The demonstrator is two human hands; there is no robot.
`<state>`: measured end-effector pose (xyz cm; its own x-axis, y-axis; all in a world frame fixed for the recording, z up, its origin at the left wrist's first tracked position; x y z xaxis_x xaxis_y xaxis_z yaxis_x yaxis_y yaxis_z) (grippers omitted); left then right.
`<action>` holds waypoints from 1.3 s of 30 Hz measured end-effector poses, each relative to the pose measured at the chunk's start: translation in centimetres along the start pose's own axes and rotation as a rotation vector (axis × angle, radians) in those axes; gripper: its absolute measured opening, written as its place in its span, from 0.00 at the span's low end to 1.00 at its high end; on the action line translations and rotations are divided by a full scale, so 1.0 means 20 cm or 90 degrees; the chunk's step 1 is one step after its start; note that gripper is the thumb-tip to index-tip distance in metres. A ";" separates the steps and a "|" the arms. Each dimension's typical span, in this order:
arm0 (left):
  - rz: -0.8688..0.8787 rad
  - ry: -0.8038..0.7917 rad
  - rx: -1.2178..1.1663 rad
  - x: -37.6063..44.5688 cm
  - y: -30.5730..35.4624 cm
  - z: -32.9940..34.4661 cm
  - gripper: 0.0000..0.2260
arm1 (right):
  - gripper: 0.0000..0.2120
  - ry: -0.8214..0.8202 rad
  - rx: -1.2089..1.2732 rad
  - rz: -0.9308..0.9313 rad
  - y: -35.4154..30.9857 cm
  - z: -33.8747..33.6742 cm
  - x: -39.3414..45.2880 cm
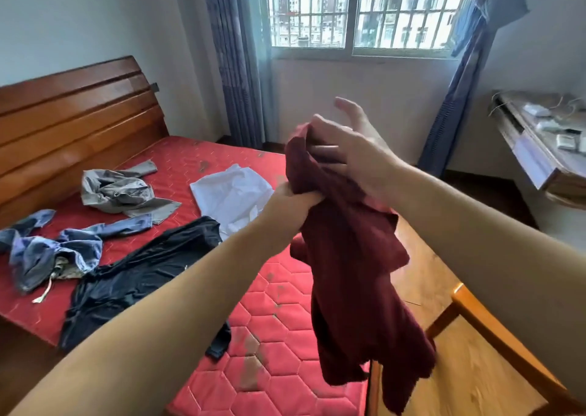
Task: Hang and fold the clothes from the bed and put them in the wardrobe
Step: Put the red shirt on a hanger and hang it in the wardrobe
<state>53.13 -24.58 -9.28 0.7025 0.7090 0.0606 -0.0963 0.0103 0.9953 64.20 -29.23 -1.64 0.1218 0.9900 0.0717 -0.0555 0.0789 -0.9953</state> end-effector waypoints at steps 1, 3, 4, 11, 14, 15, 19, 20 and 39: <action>-0.007 -0.011 -0.102 0.02 0.00 -0.02 0.12 | 0.32 -0.010 -0.186 -0.004 0.07 -0.04 -0.04; -0.006 -0.018 -0.213 0.06 -0.01 -0.08 0.14 | 0.35 -0.048 -0.361 0.053 0.24 -0.09 -0.14; -0.005 -0.010 -0.220 0.07 -0.01 -0.11 0.13 | 0.27 -0.067 -0.386 0.091 0.32 -0.12 -0.18; -0.088 0.062 -0.002 0.07 -0.09 -0.35 0.08 | 0.27 -0.070 -0.720 0.171 0.24 -0.20 -0.22; -0.081 0.114 0.104 0.03 -0.09 -0.47 0.09 | 0.22 -0.035 -0.514 0.130 0.10 -0.22 -0.19; -0.080 0.121 0.156 0.02 -0.09 -0.50 0.09 | 0.19 -0.008 -0.407 0.107 0.06 -0.21 -0.18; -0.112 0.115 0.385 0.00 -0.07 -0.49 0.14 | 0.10 0.103 -0.028 0.067 -0.08 -0.17 -0.11; -0.056 0.161 0.434 -0.02 -0.03 -0.45 0.15 | 0.10 0.113 0.028 0.067 -0.10 -0.16 -0.09; -0.062 0.045 0.210 0.07 0.17 -0.09 0.11 | 0.16 0.118 -0.255 0.339 0.26 -0.25 -0.13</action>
<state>52.53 -22.42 -6.04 0.6452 0.7635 -0.0289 0.2099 -0.1408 0.9675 68.60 -31.97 -7.40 0.3494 0.8422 -0.4106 0.2104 -0.4975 -0.8415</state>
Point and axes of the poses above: each hand's wrist, its own x-axis towards the middle knuckle, its own z-axis out of the palm, y = z × x, the point moved 3 cm from there along x, towards the middle knuckle, and after that the axes turned 10 degrees about -y, right-handed, at the moved point
